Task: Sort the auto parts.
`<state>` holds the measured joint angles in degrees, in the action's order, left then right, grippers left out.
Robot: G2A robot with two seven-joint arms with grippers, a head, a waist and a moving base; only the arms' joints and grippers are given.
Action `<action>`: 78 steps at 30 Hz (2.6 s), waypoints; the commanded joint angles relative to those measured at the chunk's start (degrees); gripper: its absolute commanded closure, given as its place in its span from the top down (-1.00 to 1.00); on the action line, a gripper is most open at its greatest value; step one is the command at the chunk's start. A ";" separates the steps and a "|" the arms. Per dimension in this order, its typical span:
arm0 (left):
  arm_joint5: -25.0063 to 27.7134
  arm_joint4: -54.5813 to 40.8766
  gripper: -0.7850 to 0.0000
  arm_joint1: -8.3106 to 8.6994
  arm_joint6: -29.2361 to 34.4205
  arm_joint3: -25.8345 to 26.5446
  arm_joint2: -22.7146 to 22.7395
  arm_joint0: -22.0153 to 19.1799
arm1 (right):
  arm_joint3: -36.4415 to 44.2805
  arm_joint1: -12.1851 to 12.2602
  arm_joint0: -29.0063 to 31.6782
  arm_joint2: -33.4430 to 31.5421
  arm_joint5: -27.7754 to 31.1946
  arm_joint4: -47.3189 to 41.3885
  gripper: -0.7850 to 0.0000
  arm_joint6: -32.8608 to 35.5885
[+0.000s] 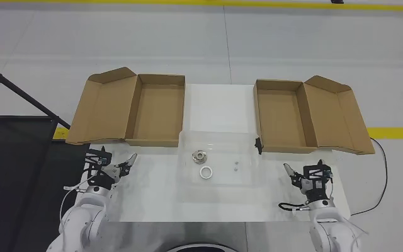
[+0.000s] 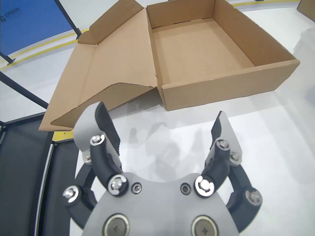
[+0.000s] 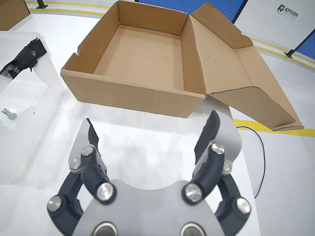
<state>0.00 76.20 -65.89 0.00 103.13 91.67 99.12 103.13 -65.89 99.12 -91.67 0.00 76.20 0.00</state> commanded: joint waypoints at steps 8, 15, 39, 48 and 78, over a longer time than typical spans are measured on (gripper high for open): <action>0.05 -0.18 1.00 -0.02 -0.20 0.12 0.00 -0.06 | 0.60 -0.08 -0.09 -0.44 -0.76 0.86 1.00 -1.08; 0.60 -2.36 1.00 -0.26 -5.10 1.13 1.46 1.41 | 10.40 0.17 2.74 -3.13 2.92 1.39 1.00 2.91; 0.81 -2.20 1.00 -0.30 -5.75 1.25 1.45 1.78 | 25.52 0.71 -12.35 8.85 18.70 -3.73 1.00 45.72; 0.81 -2.20 1.00 -0.30 -5.75 1.25 1.45 1.78 | 24.50 0.47 -14.62 13.10 18.32 -1.96 1.00 46.33; 0.81 -2.20 1.00 -0.30 -5.75 1.25 1.45 1.78 | -5.12 -3.73 -49.54 35.93 12.20 -15.64 -0.07 80.83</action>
<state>0.81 74.00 -66.19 -5.75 104.38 93.12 100.90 98.69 -69.56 49.87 -55.89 12.49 60.53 80.87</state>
